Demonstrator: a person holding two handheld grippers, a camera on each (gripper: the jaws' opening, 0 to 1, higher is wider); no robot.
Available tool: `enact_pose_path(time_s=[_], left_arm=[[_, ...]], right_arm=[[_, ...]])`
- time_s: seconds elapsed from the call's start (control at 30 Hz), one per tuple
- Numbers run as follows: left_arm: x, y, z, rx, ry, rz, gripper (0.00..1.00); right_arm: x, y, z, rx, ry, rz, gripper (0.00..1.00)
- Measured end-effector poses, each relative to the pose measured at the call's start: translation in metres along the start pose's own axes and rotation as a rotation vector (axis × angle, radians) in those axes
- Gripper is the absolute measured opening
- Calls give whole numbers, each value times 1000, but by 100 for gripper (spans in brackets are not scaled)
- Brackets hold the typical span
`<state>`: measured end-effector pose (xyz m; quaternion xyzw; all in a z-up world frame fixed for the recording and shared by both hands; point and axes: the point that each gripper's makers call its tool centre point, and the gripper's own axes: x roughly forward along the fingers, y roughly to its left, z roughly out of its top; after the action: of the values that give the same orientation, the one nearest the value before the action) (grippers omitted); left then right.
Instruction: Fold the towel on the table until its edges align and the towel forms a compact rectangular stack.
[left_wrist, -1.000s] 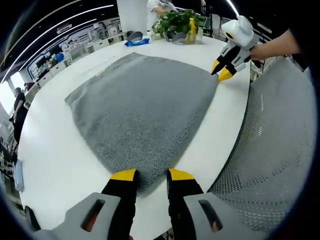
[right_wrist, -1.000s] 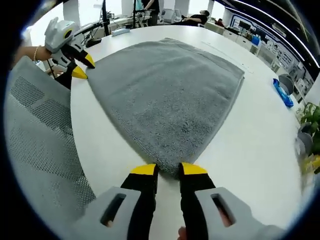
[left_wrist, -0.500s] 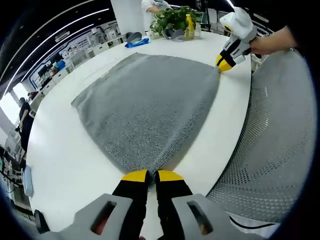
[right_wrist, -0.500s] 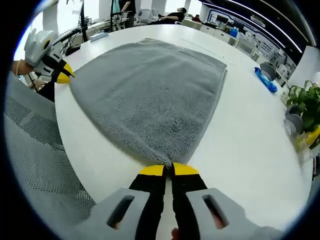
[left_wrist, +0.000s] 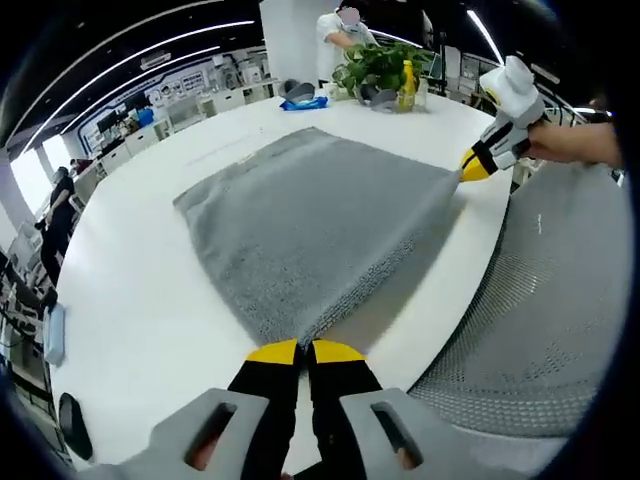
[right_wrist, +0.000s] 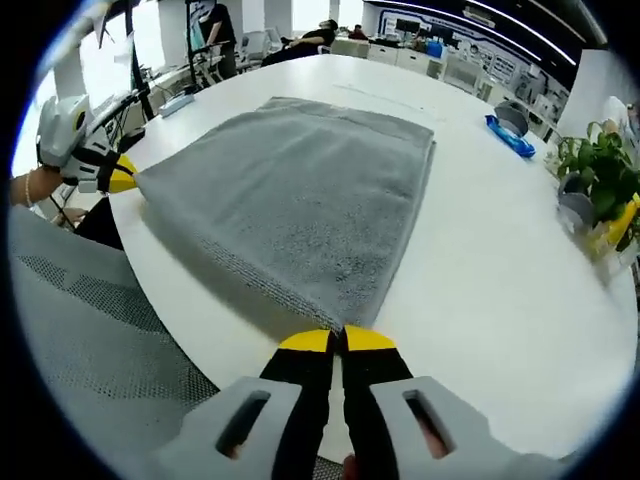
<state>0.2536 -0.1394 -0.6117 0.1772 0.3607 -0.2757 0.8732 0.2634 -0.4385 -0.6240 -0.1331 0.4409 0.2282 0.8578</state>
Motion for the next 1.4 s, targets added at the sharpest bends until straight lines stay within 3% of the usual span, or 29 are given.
enact_pose_path(time_s=[0.23,0.4,0.5,0.7,0.93,1.17,1.4], left_arm=[[-14,8,20,40,-47,16,3],[-25,14,34,28,-73,19,3],[-32,15,38,-14,-82,2,3],[-41,12,39,3,-55,-31,3],[-56,11,55,7,-81,-42,3],[-73,9,70,55,-92,-33,3],[-89,9,80,16,-132,-45,3]], right_arm=[[-15,2,8,108,-29,1,0],[-31,4,21,180,-87,-10,0],[-40,6,24,191,-101,-14,0],[-59,11,28,187,-126,-27,0],[-77,9,37,205,-160,-69,0],[-88,11,40,286,-212,-85,0],[-106,14,38,406,-273,-92,0]])
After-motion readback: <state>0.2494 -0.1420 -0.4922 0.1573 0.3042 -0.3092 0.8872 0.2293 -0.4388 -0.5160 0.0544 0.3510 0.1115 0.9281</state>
